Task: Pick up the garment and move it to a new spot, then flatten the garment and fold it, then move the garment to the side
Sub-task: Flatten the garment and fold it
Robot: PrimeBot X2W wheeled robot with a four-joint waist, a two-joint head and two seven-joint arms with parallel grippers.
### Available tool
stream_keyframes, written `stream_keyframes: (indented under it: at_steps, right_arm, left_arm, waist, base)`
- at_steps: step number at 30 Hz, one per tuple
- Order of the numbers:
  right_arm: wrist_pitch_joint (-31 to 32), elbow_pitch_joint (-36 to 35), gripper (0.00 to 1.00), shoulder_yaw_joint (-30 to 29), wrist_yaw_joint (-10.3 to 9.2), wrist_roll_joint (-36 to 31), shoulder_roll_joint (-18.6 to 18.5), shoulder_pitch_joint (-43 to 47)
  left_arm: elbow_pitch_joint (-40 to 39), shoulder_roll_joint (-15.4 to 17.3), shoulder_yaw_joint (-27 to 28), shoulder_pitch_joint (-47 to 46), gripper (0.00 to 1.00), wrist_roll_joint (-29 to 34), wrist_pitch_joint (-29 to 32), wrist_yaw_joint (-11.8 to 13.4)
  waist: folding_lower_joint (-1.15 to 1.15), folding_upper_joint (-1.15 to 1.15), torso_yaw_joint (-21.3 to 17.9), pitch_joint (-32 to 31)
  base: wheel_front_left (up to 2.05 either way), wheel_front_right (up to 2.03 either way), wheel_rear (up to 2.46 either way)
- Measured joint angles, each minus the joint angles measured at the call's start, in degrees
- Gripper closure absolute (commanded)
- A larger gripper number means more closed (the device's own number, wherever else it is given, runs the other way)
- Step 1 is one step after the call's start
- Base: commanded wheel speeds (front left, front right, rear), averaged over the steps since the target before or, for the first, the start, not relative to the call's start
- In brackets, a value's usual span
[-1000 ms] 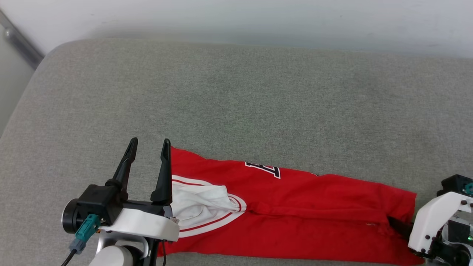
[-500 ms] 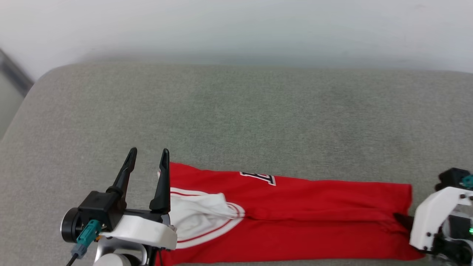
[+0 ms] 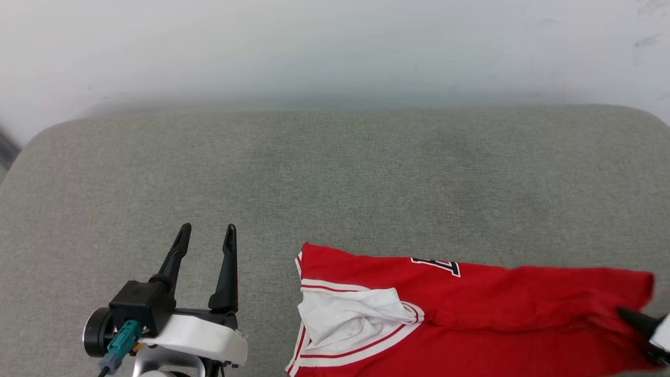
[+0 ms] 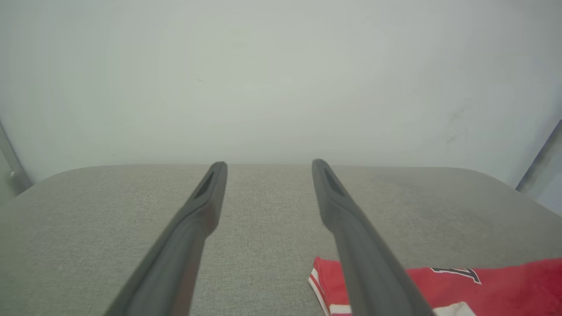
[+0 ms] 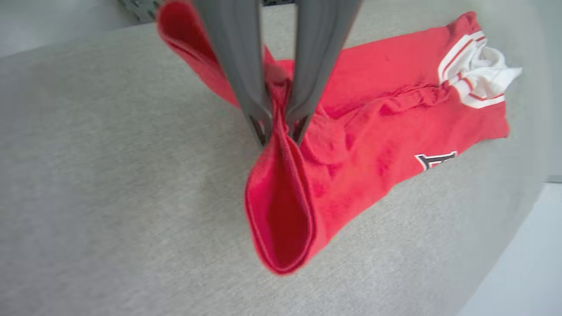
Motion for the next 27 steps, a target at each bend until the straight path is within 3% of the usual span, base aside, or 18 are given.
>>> stream_keyframes:
  at_steps: [5,9,17,22,25,26,27]
  right_arm:
    - [8.2,2.1,1.00,-1.2,0.00,14.9,3.3,-3.4]
    - [9.0,9.0,1.00,5.3,0.00,28.9,3.4,-3.6]
    - [-1.3,15.1,1.00,24.4,0.00,47.1,3.4,-4.2]
    - [-9.1,17.0,1.00,36.8,0.00,53.4,3.4,-6.1]
    - [-14.1,18.8,1.00,42.8,0.00,53.2,3.4,-7.8]
    - [-15.6,19.6,0.79,44.4,0.00,52.4,3.4,-8.4]
    - [-17.0,20.5,0.43,45.6,0.00,52.0,3.4,-8.9]
  left_arm:
    - [-0.2,0.2,-0.4,0.2,0.00,0.0,0.5,0.0]
    - [-0.3,0.3,-1.1,0.1,0.00,0.0,1.1,-0.4]
    - [-0.5,0.1,-2.2,-1.5,0.00,0.0,1.7,-1.0]
    - [-0.4,-0.2,-2.7,-2.3,0.00,0.0,1.9,-1.3]
    - [-0.3,-0.3,-2.8,-3.0,0.00,0.0,1.9,-1.4]
    - [-0.2,-0.4,-2.8,-3.1,0.00,0.0,1.9,-1.4]
    - [-0.1,-0.5,-2.9,-3.1,0.00,0.0,1.9,-1.5]
  waist:
    - [0.00,0.00,-0.1,-0.4]
    - [0.00,0.00,0.4,-0.5]
    - [0.00,0.00,2.6,0.3]
    - [0.00,0.00,4.3,1.3]
    - [0.00,0.00,5.2,2.0]
    - [0.00,0.00,5.5,2.3]
    - [0.00,0.00,5.8,2.5]
  base:
    - [0.00,0.00,0.00]
    - [0.00,0.00,0.00]
    - [0.00,0.00,0.00]
    - [0.00,0.00,0.00]
    - [0.00,0.00,0.00]
    - [0.00,0.00,0.00]
    - [0.00,0.00,0.00]
